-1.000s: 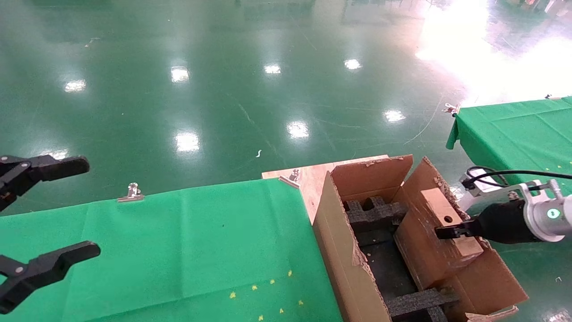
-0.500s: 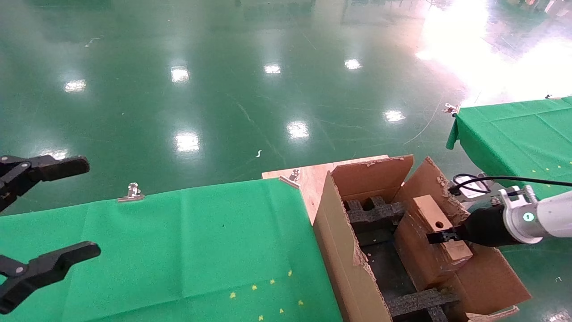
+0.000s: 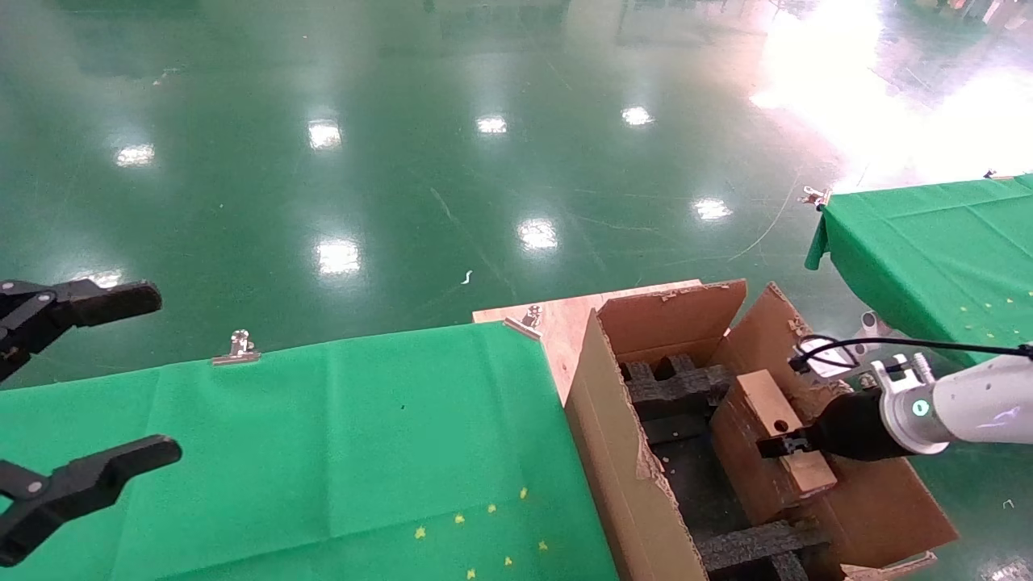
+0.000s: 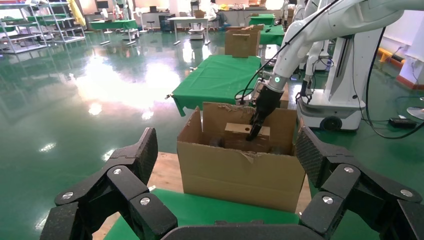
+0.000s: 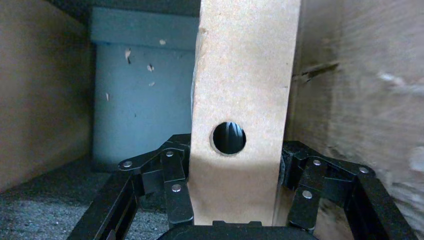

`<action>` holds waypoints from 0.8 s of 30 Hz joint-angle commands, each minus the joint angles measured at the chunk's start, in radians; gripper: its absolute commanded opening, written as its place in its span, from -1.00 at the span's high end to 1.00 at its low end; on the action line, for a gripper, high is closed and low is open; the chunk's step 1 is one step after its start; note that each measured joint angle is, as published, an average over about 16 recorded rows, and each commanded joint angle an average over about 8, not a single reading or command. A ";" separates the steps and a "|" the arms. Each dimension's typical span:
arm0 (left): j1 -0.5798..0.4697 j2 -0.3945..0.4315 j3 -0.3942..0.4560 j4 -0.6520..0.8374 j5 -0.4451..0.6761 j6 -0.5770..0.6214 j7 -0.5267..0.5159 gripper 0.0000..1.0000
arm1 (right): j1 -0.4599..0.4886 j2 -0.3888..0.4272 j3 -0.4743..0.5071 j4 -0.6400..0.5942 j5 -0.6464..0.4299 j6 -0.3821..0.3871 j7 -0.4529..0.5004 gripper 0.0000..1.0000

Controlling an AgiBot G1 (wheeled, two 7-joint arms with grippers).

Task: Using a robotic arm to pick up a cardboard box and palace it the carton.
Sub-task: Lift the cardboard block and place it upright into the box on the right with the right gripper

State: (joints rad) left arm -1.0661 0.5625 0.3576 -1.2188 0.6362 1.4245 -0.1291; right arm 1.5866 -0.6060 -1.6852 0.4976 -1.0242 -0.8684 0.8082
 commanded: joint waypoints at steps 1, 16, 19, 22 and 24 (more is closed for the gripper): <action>0.000 0.000 0.000 0.000 0.000 0.000 0.000 -1.00 | -0.012 -0.012 0.001 -0.017 0.006 -0.002 -0.008 1.00; 0.000 0.000 0.000 0.000 0.000 0.000 0.000 -1.00 | -0.045 -0.060 0.011 -0.096 0.027 -0.011 -0.043 -1.00; 0.000 0.000 0.000 0.000 0.000 0.000 0.000 -1.00 | -0.043 -0.058 0.011 -0.091 0.027 -0.011 -0.042 -1.00; 0.000 0.000 0.000 0.000 0.000 0.000 0.000 -1.00 | -0.042 -0.056 0.010 -0.088 0.027 -0.011 -0.041 -1.00; 0.000 0.000 0.000 0.000 0.000 0.000 0.000 -1.00 | -0.041 -0.054 0.010 -0.087 0.027 -0.012 -0.039 -1.00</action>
State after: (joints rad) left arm -1.0658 0.5624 0.3575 -1.2185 0.6361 1.4242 -0.1291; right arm 1.5478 -0.6615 -1.6745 0.4086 -0.9976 -0.8819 0.7689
